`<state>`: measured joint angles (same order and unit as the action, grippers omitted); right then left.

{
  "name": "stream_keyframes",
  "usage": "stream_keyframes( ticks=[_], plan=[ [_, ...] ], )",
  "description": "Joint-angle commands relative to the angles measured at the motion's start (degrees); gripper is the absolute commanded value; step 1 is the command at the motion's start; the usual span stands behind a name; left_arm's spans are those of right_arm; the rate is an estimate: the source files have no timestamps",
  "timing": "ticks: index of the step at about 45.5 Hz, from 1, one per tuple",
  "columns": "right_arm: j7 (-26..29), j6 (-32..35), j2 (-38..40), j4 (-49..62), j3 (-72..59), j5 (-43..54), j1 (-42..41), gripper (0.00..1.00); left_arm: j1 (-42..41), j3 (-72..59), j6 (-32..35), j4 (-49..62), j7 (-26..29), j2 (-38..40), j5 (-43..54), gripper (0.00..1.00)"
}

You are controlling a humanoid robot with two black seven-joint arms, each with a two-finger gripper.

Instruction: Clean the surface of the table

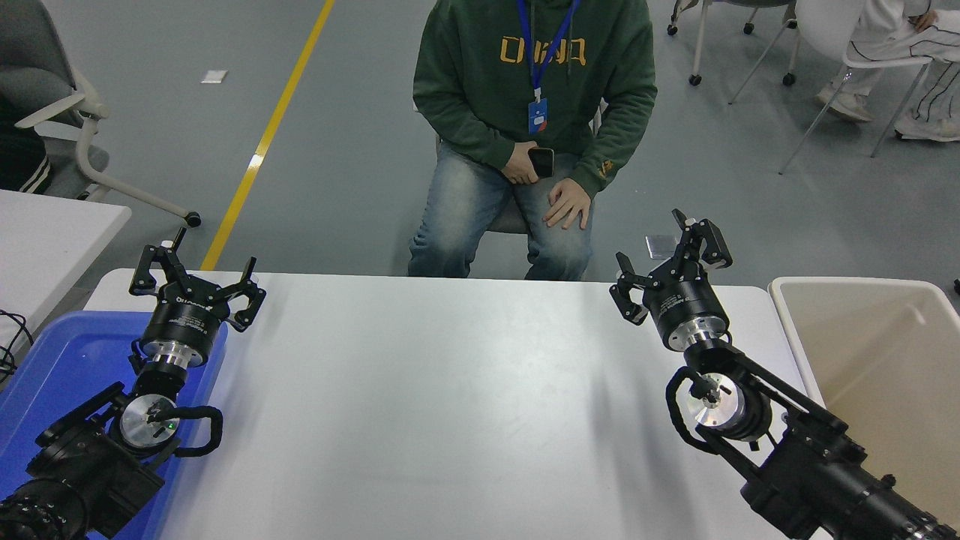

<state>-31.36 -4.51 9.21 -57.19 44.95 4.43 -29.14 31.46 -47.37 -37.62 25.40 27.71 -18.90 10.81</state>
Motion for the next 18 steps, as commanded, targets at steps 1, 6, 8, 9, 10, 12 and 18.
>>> stream_keyframes(
  ticks=[1, 6, 8, 9, 10, 12, 18],
  plan=[
    [-2.1, 1.8, -2.0, -0.6, -0.1, 1.6, 1.9, 1.0, 0.0, 0.0, 0.0, 0.0, 0.1, 0.0, 0.0, 1.0],
    [-2.7, 1.8, -2.2, -1.4, 0.1, 1.7, 1.9, 1.0, 0.0, 0.0, 0.0, 0.0, 0.0, 0.0, 0.0, 1.0],
    [-2.7, 1.8, -2.2, -1.5, 0.2, 1.7, 1.9, 1.0, 0.0, 0.0, -0.1, 0.0, 0.0, 0.0, 0.0, 1.0],
    [-2.7, 1.8, -2.2, -1.5, 0.2, 1.7, 2.0, 1.0, 0.0, 0.0, 0.0, 0.0, 0.0, 0.0, 0.0, 1.0],
    [-2.7, 1.8, -2.2, -1.5, 0.2, 1.7, 2.0, 1.0, 0.0, 0.0, 0.0, 0.0, 0.0, 0.0, 0.0, 1.0],
    [-2.7, 1.8, -2.1, -1.5, 0.3, 1.7, 2.2, 1.0, 0.0, 0.0, 0.0, 0.0, 0.0, 0.0, 0.0, 1.0],
    [-2.7, 1.8, -1.9, -1.5, 0.5, 1.7, 2.6, 1.0, 0.0, 0.0, 0.0, 0.0, 0.1, 0.0, 0.0, 1.0]
  ],
)
